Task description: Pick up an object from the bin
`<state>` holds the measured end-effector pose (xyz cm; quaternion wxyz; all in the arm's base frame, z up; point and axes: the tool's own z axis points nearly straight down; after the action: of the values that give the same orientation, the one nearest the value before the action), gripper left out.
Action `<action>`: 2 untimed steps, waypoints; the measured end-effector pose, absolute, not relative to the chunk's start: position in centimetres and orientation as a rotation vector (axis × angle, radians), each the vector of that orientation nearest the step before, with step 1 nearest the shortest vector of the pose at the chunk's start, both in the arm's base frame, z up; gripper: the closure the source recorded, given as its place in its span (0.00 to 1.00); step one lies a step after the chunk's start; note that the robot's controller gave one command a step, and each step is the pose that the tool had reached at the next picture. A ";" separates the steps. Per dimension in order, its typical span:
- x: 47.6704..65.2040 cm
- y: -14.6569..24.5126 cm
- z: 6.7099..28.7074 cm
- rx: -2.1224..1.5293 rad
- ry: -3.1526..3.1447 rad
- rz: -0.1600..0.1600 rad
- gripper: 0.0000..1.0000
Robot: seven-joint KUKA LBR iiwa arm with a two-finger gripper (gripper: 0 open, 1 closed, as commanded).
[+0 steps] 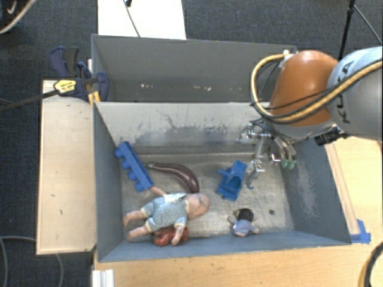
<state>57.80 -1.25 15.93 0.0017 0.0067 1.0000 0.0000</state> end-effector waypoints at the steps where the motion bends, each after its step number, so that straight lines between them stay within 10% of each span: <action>1: 57.8 -1.3 15.9 0.021 3.138 0.000 0.00; 2: 58.3 -0.6 9.5 -0.661 3.067 -0.002 1.00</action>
Offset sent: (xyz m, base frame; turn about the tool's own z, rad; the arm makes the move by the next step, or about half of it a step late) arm -0.0053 0.0052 -0.0893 -0.4398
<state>58.28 -0.58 9.54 0.0023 -0.2108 0.9775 -0.0005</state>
